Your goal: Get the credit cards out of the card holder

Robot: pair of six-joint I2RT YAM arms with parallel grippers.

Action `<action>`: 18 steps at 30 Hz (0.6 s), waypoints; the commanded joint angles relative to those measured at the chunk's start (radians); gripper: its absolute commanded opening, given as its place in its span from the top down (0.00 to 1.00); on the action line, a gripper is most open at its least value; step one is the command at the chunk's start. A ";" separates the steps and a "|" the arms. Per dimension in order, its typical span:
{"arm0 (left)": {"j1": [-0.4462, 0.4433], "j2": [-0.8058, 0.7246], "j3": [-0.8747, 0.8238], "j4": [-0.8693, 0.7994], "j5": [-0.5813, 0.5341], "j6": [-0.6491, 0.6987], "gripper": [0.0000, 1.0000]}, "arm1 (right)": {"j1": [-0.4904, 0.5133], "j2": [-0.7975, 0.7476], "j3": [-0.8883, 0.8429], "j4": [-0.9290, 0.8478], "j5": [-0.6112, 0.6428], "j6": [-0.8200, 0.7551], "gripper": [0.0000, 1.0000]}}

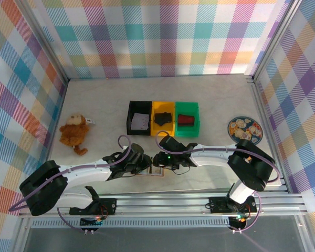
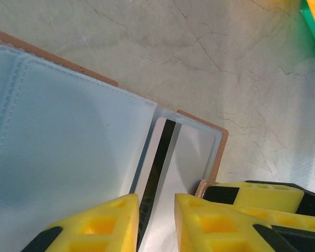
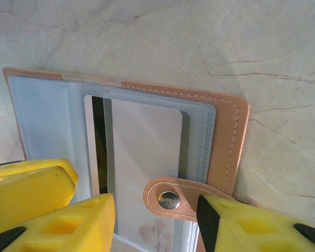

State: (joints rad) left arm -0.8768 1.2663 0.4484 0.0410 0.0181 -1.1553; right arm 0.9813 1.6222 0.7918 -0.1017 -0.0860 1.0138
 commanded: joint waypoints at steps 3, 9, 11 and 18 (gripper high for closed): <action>-0.014 0.038 0.005 0.011 0.011 0.016 0.78 | 0.008 0.018 -0.022 -0.016 -0.014 0.002 0.51; -0.014 0.048 -0.010 0.002 0.003 0.019 0.77 | 0.008 0.015 -0.024 -0.017 -0.013 0.002 0.51; -0.015 0.058 -0.019 0.014 0.007 0.016 0.77 | 0.008 0.014 -0.024 -0.015 -0.014 0.002 0.51; -0.016 0.085 -0.030 0.040 0.011 0.012 0.78 | 0.007 0.017 -0.025 -0.009 -0.017 0.003 0.51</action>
State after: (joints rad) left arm -0.8772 1.3319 0.4431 0.0746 0.0181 -1.1553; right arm 0.9813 1.6215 0.7914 -0.0975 -0.0879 1.0134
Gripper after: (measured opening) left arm 0.226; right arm 0.493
